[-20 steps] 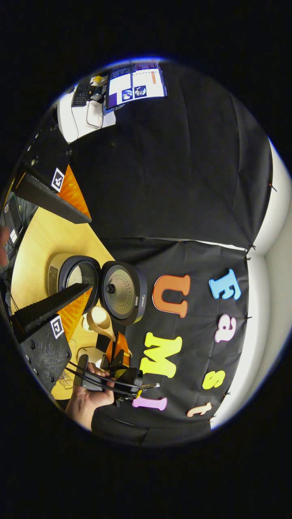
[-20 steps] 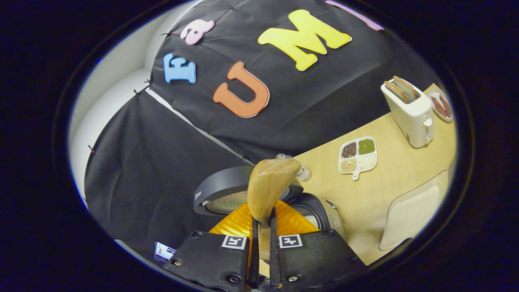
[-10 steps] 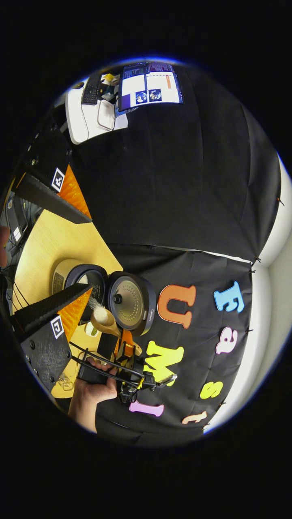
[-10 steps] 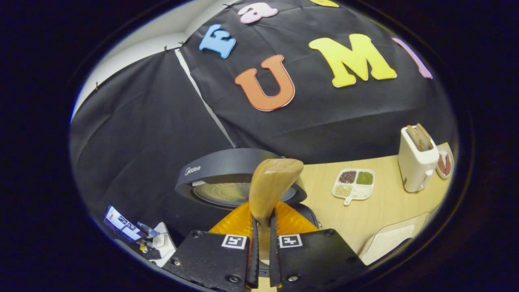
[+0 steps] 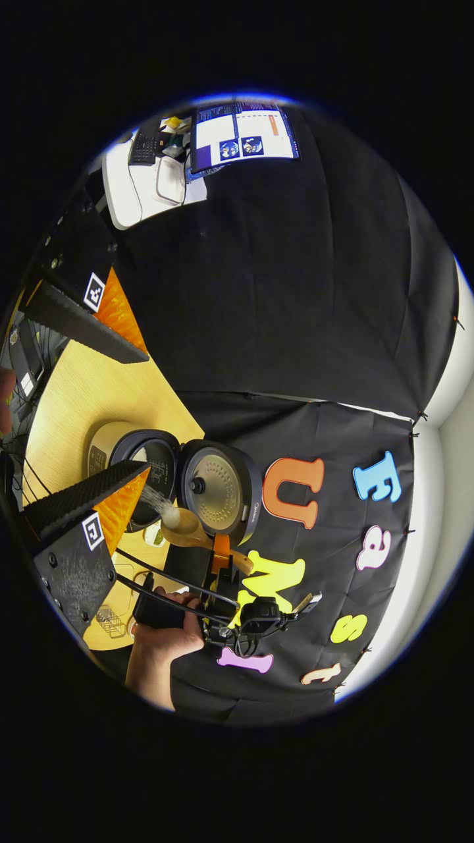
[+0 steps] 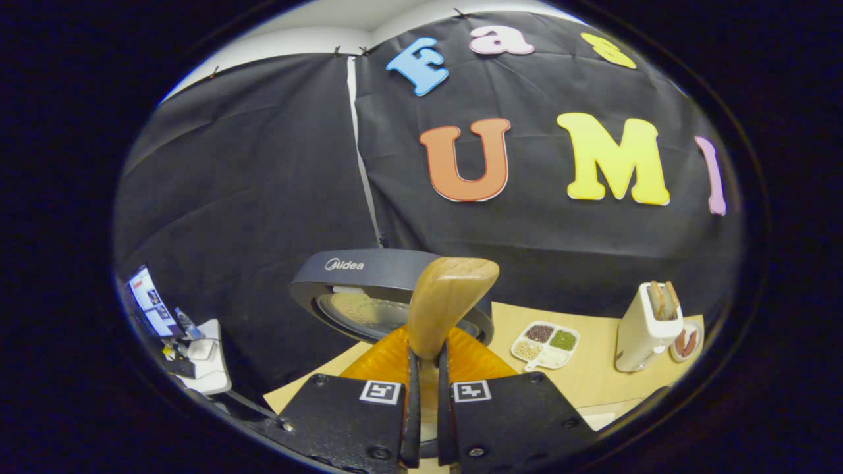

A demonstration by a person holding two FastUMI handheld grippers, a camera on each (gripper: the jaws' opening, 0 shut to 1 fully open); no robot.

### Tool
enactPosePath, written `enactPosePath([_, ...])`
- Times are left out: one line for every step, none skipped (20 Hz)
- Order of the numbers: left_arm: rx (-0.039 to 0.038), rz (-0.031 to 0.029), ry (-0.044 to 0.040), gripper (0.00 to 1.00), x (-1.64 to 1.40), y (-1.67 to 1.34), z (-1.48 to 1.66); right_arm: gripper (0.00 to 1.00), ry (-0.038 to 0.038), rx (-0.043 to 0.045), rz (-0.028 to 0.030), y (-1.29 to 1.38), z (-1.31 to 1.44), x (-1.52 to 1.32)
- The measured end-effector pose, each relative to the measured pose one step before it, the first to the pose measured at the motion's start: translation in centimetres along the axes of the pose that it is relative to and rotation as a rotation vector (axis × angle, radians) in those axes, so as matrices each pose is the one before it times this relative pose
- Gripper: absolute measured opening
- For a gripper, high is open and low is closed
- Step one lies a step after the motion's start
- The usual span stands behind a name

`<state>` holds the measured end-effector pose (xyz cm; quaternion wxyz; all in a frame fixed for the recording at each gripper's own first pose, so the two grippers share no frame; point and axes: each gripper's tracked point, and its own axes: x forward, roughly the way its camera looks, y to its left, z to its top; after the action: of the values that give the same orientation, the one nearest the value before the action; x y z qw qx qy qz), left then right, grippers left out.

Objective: Close the left gripper, press the button to open the rice cooker; take a wooden spoon from the chopstick holder with the right hand, scoop a spoonful of rice and pour it into the rice cooker, then put the wooden spoon back into the chopstick holder.

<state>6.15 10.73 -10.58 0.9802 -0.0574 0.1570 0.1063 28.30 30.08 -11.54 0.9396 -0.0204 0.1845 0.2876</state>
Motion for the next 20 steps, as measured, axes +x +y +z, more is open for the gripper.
enactPosePath([-0.002, -0.00587, -0.0047, 0.95, 0.111, -0.059, 0.187, 0.11, -0.00221, -0.03842, 0.00015, 0.26, 0.097, 0.006])
enactPosePath([0.00009, -0.00228, -0.00418, 0.95, 0.087, -0.024, 0.073, 0.15, -0.00659, -0.03959, -0.00166, 0.276, 0.03, -0.046])
enactPosePath([-0.00142, -0.00081, 0.00107, 0.95, 0.178, 0.01, -0.254, 0.16, -0.01152, -0.04432, 0.0003, 0.314, 0.178, -0.066])
enactPosePath([-0.00203, -0.00143, 0.00264, 0.95, 0.019, 0.192, -0.101, 0.15, -0.01179, -0.04766, 0.00003, 0.315, 0.141, -0.102])
enactPosePath([-0.00257, -0.00153, 0.00216, 0.95, 0.149, 0.043, 0.027, 0.15, -0.01057, -0.04301, 0.001, 0.329, 0.237, -0.071])
enactPosePath([-0.00356, -0.00232, 0.00036, 0.95, 0.071, 0.012, 0.033, 0.15, -0.01035, -0.03677, 0.00495, 0.411, 0.086, -0.028])
enactPosePath([-0.0036, -0.00346, 0.00011, 0.95, -0.014, -0.161, -0.095, 0.16, -0.01075, -0.03201, 0.00227, 0.265, 0.206, -0.048])
enactPosePath([-0.00132, -0.00314, 0.00024, 0.95, -0.051, -0.026, 0.042, 0.16, -0.01208, -0.02518, 0.00188, 0.237, 0.226, -0.016])
enactPosePath([0.00113, -0.00205, -0.00061, 0.95, 0.014, -0.229, 0.052, 0.15, -0.01354, -0.0278, 0.00034, 0.213, 0.295, -0.062])
enactPosePath([0.0019, 0.00106, -0.00079, 0.95, 0.015, 0.009, -0.056, 0.16, -0.01351, -0.03377, 0.00582, 0.385, 0.332, 0.042])
enactPosePath([0.00138, 0.00118, 0.00017, 0.95, 0.067, 0.092, -0.119, 0.15, -0.00894, -0.02861, 0.0049, 0.28, 0.317, -0.054])
enactPosePath([-0.00121, 0.00063, -0.0003, 0.95, -0.037, 0.097, -0.033, 0.16, -0.01006, -0.01867, 0.00459, 0.231, 0.036, -0.047])
enactPosePath([-0.0028, -0.00015, -0.00073, 0.95, 0.072, 0.088, -0.075, 0.16, -0.011, -0.01187, 0.00239, 0.161, 0.205, -0.098])
enactPosePath([-0.00295, 0.00043, -0.00103, 0.95, -0.054, 0.037, 0.025, 0.16, -0.00659, -0.00449, 0.0029, 0.056, 0.117, -0.058])
enactPosePath([-0.00277, 0.0005, -0.00069, 0.95, -0.151, -0.081, -0.084, 0.16, -0.00249, 0.00108, 0.00301, -0.024, -0.033, -0.01])
enactPosePath([-0.00435, 0.00172, -0.00077, 0.95, 0.062, 0.1, -0.005, 0.16, -0.00019, 0.00527, 0.00288, 0.045, -0.022, 0.041])
enactPosePath([-0.0046, 0.0033, -0.00266, 0.95, -0.108, 0.228, 0.12, 0.16, 0.00107, 0.01094, 0.00389, 0.006, 0.072, -0.228])
enactPosePath([-0.00418, 0.00411, -0.00303, 0.95, -0.09, 0.151, 0.08, 0.16, 0.00106, 0.01822, 0.00482, -0.035, -0.022, -0.095])
enactPosePath([-0.00279, 0.0015, -0.00268, 0.95, 0.012, 0.038, 0.156, 0.16, 0.00453, 0.02346, 0.00922, 0.029, -0.283, -0.131])
enactPosePath([0.0008, 0.00142, -0.00251, 0.95, -0.149, -0.11, 0.034, 0.16, 0.00545, 0.02697, 0.00933, 0.004, -0.141, -0.166])
